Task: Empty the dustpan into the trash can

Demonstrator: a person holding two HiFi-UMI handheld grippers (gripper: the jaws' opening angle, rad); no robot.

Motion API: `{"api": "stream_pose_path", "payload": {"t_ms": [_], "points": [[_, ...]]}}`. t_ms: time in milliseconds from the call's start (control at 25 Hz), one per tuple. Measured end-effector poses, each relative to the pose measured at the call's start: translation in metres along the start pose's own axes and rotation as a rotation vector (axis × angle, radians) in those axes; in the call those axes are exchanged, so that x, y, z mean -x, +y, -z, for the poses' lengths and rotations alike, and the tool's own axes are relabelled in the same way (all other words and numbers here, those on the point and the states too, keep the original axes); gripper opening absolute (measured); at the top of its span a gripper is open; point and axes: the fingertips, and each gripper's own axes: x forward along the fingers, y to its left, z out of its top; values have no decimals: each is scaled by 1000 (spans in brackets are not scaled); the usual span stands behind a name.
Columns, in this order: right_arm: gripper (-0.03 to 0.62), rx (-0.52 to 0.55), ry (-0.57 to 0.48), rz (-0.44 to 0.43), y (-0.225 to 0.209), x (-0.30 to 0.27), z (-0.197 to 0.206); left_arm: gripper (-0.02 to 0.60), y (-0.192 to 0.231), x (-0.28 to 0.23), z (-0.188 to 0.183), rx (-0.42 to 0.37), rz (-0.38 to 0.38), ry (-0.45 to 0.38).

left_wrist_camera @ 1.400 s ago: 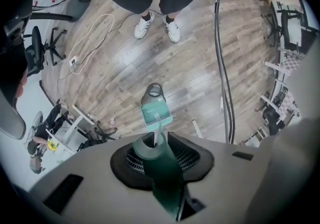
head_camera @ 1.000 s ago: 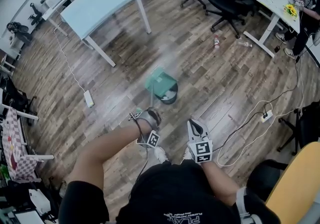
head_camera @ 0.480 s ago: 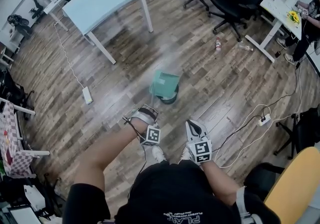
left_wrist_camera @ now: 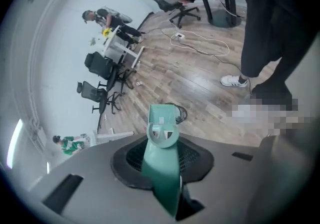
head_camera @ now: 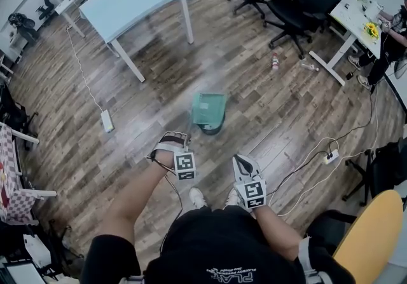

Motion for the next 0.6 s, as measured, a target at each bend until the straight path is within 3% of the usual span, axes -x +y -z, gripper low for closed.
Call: {"api": "stream_pose_path", "payload": {"t_ms": [120, 240, 520, 600], "points": [[25, -2, 4, -2, 5, -2, 0, 98, 11, 1, 13, 132, -8, -22], [25, -3, 11, -5, 8, -3, 2, 98, 26, 5, 24, 324, -18, -63], [25, -1, 23, -19, 14, -9, 5, 98, 45, 5, 73, 983, 46, -147], [25, 3, 26, -23, 15, -12, 6, 98, 43, 5, 86, 1135, 60, -172]]}}
